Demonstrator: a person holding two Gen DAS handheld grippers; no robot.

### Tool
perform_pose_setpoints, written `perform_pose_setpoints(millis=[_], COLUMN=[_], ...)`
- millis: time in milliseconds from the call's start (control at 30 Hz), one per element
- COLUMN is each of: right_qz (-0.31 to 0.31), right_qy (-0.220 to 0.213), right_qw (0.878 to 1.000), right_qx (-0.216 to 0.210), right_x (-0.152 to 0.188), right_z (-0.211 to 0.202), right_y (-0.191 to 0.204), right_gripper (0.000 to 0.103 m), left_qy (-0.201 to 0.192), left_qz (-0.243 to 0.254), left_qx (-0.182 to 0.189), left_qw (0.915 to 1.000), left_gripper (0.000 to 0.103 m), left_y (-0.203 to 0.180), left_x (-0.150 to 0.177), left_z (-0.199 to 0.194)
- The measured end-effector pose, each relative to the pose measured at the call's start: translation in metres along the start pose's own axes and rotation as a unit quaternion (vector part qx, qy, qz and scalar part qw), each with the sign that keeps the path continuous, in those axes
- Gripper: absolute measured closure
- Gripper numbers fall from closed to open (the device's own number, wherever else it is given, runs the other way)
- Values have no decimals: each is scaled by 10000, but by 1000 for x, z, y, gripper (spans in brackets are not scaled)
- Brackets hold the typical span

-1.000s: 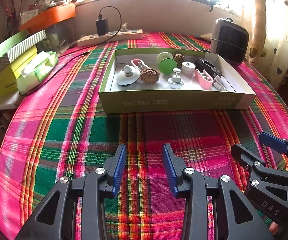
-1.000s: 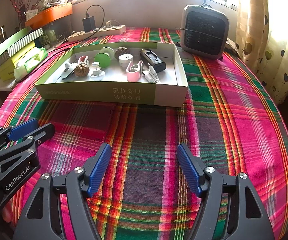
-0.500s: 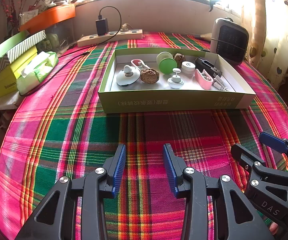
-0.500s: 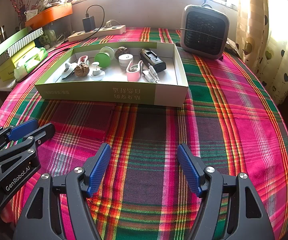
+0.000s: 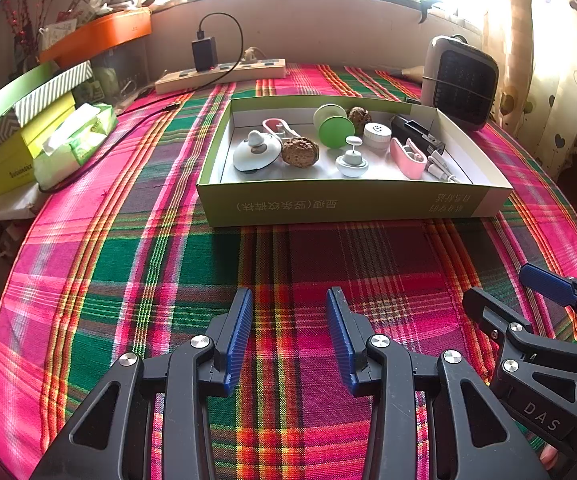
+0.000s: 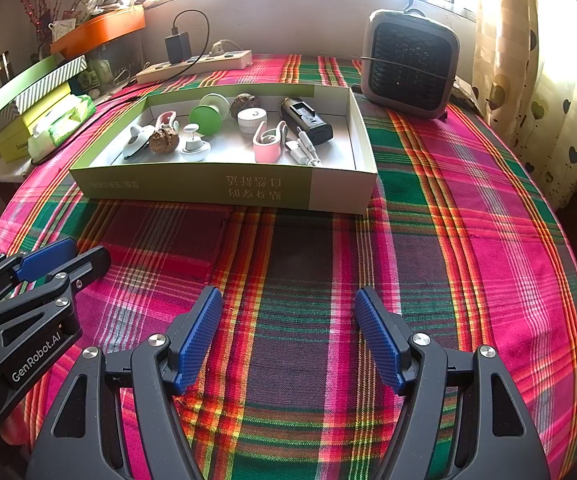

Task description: Organize objects

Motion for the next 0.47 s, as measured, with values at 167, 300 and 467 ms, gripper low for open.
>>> perform_pose_setpoints(millis=[167,300,467], right_qz=[-1,0,0], right_qy=[0,1,1], right_qw=[10000,10000,10000], right_qx=[0,0,0], right_x=[0,0,0], right_z=[0,0,0], right_y=[0,0,0], right_gripper=[33,33,33], left_qy=[0,-1,1], left_qz=[1,3,-3], left_qx=[-2,-5,3], left_qw=[10000,10000,10000], left_gripper=[66,66,66], left_y=[0,0,1], left_x=[0,0,0], left_z=[0,0,0])
Point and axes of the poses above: each gripper's, at about its wrist camera, not at the fingertips, and z roughly the way its jaws point, y to its left, x to its underside, the point moved 6 cm from there along z, roughly the way its jaws point, and after that the axes turned 6 degrees about -z, right-handed, at the moved point
